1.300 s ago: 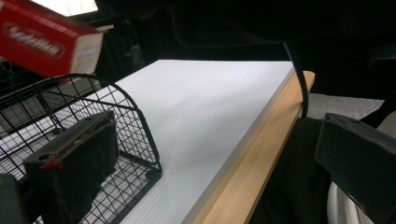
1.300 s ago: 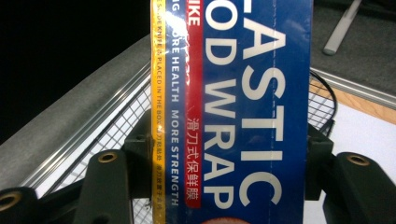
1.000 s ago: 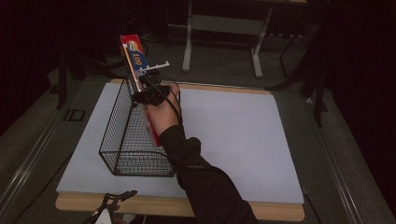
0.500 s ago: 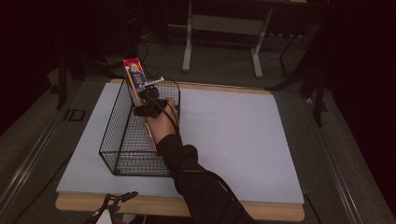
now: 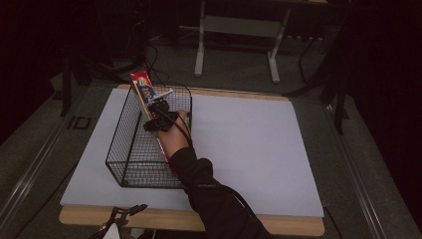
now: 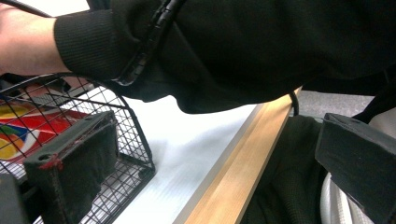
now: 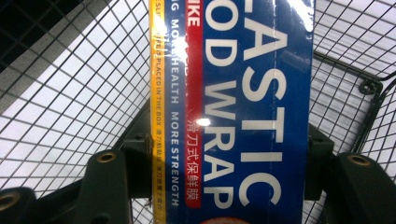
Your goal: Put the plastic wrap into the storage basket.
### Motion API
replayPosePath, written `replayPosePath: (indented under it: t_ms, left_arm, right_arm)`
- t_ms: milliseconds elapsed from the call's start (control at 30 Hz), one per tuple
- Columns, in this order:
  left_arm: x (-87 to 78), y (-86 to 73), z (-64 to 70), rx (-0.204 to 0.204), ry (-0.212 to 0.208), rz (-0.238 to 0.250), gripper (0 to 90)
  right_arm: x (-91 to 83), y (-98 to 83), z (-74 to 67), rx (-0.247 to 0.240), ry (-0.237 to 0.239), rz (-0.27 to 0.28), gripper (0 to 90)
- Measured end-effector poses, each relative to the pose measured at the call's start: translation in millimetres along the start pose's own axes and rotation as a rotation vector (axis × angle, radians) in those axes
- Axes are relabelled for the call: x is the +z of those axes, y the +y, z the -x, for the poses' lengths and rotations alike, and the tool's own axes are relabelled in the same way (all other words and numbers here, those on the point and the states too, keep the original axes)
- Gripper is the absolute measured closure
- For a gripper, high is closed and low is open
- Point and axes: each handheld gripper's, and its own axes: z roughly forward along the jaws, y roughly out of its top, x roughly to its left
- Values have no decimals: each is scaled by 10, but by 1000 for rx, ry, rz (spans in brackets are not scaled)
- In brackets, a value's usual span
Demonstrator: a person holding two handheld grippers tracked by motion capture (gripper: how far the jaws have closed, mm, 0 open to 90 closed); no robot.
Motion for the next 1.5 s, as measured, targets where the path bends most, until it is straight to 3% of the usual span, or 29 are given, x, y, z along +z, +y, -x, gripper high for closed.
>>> replayPosePath:
  t_ms: [400, 967, 1300, 1500]
  left_arm:
    - [7, 0, 4, 1, -5, -4, 1]
    - [16, -4, 1, -7, -12, -11, 1]
    - [20, -9, -3, -8, -17, -17, 1]
    - [21, -8, 0, -6, -16, -19, 1]
  right_arm:
    - [81, -76, 12, -3, -7, -54, 388]
    - [79, -76, 40, -15, 14, -39, 372]
    - [129, -101, 48, 2, 22, -62, 384]
    - [127, -100, 62, -3, 35, -56, 344]
